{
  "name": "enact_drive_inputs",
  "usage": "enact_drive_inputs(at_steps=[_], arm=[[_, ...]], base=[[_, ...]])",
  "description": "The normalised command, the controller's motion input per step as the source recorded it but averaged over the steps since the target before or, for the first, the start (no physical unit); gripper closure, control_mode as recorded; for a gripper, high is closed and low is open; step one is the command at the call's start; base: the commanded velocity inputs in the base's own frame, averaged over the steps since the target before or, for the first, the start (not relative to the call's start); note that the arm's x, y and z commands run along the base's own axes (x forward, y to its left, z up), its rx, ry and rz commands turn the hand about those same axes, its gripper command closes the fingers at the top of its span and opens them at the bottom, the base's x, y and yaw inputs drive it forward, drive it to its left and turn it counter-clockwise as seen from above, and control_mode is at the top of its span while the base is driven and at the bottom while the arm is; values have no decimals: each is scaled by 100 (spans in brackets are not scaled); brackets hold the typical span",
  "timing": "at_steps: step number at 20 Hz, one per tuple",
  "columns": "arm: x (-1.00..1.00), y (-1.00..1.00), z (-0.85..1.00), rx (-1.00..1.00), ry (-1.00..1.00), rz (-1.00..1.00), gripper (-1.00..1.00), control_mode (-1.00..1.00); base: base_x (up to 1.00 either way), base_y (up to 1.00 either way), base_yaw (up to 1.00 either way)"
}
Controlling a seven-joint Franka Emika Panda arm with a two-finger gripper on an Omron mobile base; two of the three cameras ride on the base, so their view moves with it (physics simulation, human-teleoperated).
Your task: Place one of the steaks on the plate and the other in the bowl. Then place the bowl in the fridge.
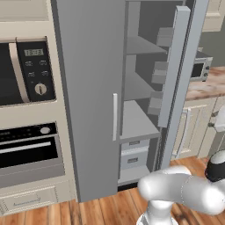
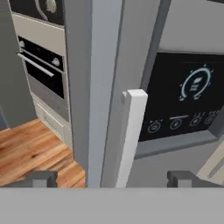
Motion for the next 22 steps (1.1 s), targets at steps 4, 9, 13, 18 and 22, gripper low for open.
enact_drive_inputs(at_steps=[4,9,13,18,22], arm=[[-84,86,37,-42,9,-20,-100,-100],[-40,95,7,-51,23,-21,-100,-100],[-4,99,2,-63,33,-17,-100,-100],[11,100,10,-59,21,-11,-100,-100],[21,100,4,-41,0,-2,-100,-100]], base=[[0,0,0],[0,0,0],[0,0,0],[0,0,0],[0,0,0]])
